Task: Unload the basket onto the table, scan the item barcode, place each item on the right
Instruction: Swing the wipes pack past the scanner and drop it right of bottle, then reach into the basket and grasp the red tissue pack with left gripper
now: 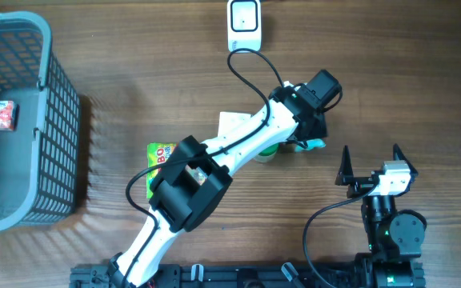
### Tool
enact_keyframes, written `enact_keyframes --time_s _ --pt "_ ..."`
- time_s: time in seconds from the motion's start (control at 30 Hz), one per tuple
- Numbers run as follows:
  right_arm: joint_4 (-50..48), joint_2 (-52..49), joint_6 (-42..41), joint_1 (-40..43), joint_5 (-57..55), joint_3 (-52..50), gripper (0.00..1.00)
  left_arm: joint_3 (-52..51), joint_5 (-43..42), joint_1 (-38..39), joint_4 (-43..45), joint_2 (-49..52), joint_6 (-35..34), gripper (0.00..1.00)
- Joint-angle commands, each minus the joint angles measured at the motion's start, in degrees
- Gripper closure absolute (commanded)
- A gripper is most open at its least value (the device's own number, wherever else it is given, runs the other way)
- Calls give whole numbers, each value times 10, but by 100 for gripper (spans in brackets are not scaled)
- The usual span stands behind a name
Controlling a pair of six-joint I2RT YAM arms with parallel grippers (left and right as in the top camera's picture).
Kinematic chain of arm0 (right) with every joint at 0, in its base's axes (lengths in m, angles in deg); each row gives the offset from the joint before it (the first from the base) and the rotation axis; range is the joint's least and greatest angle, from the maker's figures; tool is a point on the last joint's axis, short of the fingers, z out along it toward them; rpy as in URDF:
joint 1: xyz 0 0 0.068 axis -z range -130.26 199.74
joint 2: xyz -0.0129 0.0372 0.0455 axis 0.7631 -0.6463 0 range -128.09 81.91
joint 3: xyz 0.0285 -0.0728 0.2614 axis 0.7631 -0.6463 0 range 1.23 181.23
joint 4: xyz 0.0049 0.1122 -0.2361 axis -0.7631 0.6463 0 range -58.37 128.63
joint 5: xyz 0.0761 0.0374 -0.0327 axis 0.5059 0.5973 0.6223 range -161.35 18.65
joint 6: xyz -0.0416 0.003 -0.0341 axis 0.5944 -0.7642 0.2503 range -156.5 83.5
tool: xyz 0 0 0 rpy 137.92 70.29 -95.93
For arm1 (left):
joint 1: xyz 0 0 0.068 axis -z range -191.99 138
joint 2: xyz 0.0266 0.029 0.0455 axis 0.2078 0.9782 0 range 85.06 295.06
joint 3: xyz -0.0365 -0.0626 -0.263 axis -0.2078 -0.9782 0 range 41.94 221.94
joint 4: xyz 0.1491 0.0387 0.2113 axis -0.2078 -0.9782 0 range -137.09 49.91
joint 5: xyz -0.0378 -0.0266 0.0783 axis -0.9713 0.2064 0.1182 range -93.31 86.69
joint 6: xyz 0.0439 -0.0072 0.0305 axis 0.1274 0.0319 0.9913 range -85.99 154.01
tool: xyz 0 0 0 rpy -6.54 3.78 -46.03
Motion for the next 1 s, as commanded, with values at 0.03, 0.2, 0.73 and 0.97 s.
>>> enact_keyframes --time_s 0.03,0.2,0.73,0.97 --pt "-3 4 3 -2 5 -1 0 5 10 -7 2 -39 15 29" --pt "-3 4 3 -2 5 -1 0 5 47 -56 -4 -108 60 27" --pt "-3 4 3 -2 5 -1 0 5 231 -286 -256 -469 68 25" --pt "-3 4 3 -2 5 -1 0 5 356 -523 -302 -551 37 0"
